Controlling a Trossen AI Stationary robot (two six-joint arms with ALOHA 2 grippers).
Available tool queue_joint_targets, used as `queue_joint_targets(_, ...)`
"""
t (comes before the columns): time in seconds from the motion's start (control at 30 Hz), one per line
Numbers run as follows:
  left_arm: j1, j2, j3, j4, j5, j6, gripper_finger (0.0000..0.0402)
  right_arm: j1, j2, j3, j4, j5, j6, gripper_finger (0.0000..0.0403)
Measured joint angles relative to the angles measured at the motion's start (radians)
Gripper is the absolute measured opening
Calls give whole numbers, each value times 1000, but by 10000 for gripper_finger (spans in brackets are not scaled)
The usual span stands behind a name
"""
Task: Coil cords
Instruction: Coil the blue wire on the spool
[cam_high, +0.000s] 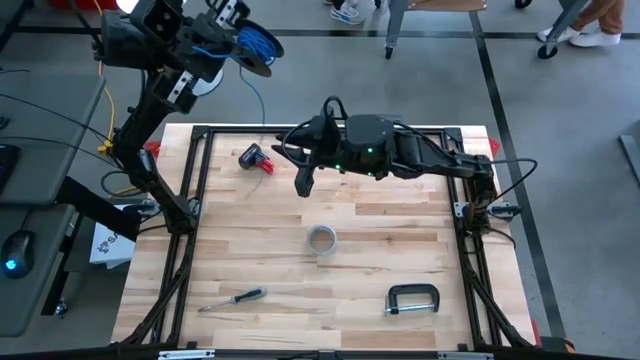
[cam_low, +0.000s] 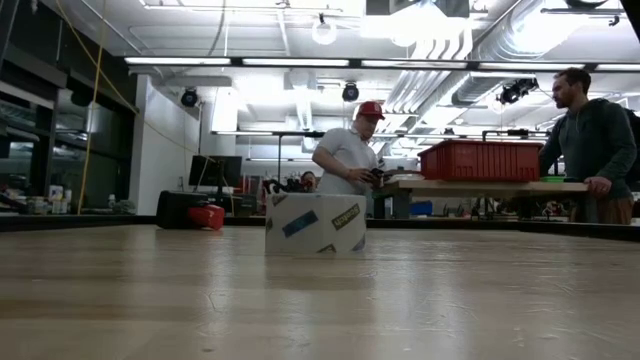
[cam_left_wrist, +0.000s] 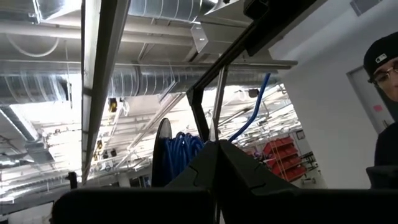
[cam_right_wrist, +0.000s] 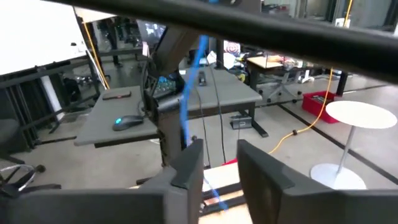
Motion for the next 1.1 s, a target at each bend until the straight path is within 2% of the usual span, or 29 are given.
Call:
queue_joint_targets(0.13,0,0,0,-1,-1,0,5,-1,0,0,41,15,3,38)
queue_joint_targets(0.23,0,0,0,0,-1,0,5,-8,0,0,44,9,54,36)
queue_joint_targets(0.33,2,0,0,0,-1,0,5,-10,0,0,47,-25,86,69)
queue_joint_targets(0.53,3,0,0,-2,-2,0,5,5,0,0,42,-34,86,177)
queue_joint_targets(0.63,3,0,0,-2,-2,0,5,6,0,0,42,-52,74,212)
queue_joint_targets(0.73,3,0,0,-3,-1,0,5,4,0,0,20,-75,70,223)
queue_joint_targets(0.93,3,1,0,-4,-1,-3,5,5,-5,0,-64,81,-50,225)
queue_joint_targets(1.1,3,1,0,-6,0,-11,5,4,-20,0,-147,44,-17,225)
